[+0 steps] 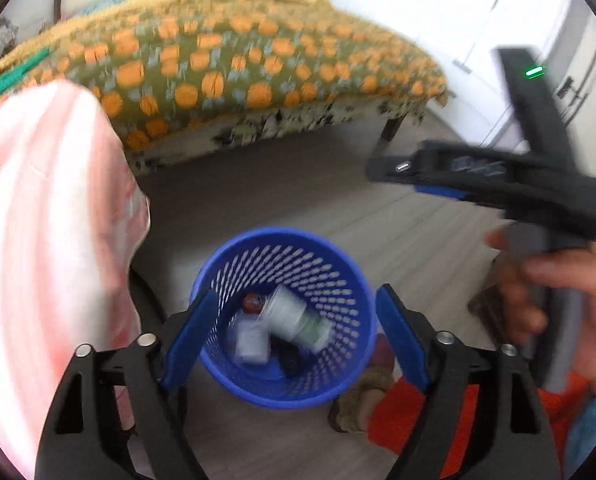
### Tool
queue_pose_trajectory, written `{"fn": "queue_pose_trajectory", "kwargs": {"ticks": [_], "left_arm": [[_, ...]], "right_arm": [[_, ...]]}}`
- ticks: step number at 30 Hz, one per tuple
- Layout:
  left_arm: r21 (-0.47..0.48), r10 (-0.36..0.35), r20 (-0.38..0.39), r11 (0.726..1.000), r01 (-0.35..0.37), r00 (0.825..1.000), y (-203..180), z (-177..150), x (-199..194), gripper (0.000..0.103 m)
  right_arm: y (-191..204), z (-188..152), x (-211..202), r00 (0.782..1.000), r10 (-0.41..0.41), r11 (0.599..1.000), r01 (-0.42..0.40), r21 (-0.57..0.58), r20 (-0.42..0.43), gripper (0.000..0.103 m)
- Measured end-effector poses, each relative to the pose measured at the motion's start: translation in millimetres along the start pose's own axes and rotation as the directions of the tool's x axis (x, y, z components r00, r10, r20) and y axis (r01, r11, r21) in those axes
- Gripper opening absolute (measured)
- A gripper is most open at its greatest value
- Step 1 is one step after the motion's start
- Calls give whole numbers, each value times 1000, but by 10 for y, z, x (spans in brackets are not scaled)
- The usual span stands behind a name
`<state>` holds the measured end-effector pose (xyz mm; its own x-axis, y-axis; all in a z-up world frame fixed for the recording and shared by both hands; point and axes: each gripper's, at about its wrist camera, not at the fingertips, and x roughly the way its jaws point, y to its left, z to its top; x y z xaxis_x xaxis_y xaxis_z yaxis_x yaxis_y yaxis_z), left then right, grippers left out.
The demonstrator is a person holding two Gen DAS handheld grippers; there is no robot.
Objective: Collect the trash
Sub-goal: 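Bring both grippers back over the table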
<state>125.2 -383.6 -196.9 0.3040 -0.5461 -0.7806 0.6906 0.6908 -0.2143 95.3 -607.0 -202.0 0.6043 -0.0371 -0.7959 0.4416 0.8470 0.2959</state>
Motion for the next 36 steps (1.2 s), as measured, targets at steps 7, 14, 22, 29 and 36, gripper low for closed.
{"fn": "queue_pose_trajectory", "kwargs": {"ticks": [7,14,22,29,36], "left_arm": [[-3,46,121,999,-45,992,272,-274,-858,95],[-99,232,40,969,-227,972,1206,-896,-1285,95],[-171,376,11,914,-369,926,2321,-1276,-1882,95],[-352,441,47,847,-398,896,3441,-993,-2219,95],[-494,469,55,780,-384,881,4313,-293,-2103,88]], "right_arm": [[488,-116,-248,990,-67,988,83,-133,121,91],[1459,-549,-300,977,-46,902,129,-412,207,91],[2898,-1122,-56,992,111,792,-50,-609,63,91],[3798,-1217,413,994,103,760,-91,-644,-19,91],[3909,-1218,556,996,89,764,-87,-639,-29,91]]}}
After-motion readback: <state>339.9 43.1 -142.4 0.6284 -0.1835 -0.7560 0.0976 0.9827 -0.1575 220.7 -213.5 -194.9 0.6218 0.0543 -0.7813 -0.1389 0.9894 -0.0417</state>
